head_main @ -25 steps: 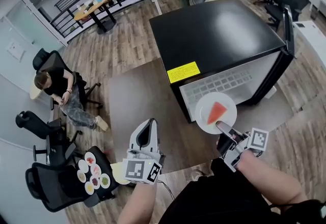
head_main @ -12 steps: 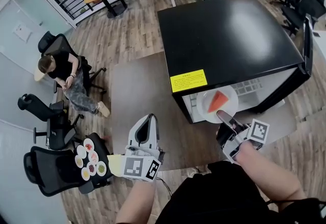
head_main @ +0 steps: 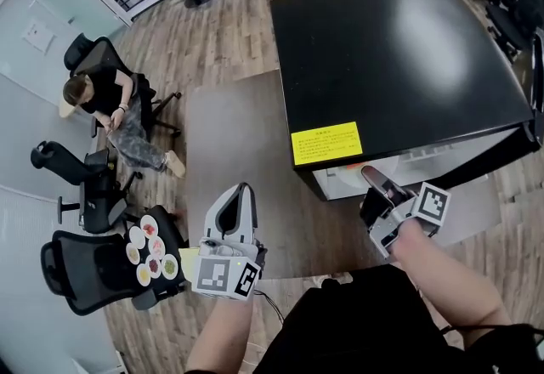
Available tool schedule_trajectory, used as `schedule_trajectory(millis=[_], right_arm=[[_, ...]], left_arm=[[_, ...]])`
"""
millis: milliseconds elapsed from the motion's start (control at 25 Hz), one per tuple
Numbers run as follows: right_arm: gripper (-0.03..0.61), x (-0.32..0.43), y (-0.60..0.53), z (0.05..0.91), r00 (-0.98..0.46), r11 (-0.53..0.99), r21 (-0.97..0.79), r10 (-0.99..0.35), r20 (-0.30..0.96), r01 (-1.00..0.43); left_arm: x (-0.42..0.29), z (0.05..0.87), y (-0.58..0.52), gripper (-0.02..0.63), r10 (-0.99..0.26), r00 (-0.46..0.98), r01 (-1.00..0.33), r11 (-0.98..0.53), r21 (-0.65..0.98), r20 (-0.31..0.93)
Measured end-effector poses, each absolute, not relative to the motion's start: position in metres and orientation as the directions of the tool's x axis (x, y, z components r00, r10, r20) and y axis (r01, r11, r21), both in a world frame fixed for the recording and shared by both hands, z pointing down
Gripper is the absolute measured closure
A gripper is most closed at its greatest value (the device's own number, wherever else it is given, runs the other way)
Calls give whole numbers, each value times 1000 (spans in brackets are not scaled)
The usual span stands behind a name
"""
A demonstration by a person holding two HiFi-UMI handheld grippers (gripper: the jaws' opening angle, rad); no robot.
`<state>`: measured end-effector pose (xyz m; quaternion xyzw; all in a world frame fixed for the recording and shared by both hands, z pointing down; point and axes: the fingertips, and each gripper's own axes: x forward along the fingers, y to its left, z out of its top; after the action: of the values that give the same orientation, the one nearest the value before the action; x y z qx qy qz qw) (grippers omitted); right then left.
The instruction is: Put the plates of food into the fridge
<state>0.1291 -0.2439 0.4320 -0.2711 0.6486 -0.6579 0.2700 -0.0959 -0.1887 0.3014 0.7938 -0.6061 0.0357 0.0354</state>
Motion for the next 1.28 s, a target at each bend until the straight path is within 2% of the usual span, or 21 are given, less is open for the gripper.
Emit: schedule_trajectory(millis=[840,1160,1280], right_arm=[[545,113,-278,451,-674,-143,-989,-727,129,-36],[546,115,-280,461,-661,-193,-972,-714,231,-131],[545,117,-281,462,-658,-198,-957,-696,288,-210]], left_arm=[[-137,318,-200,609,-972,203,-979,-198,56,115],[-146,321,-201,609,-976,192,-979,-185,82,100],[-146,319,-203,609,-977,192,-979,-184,88,97]])
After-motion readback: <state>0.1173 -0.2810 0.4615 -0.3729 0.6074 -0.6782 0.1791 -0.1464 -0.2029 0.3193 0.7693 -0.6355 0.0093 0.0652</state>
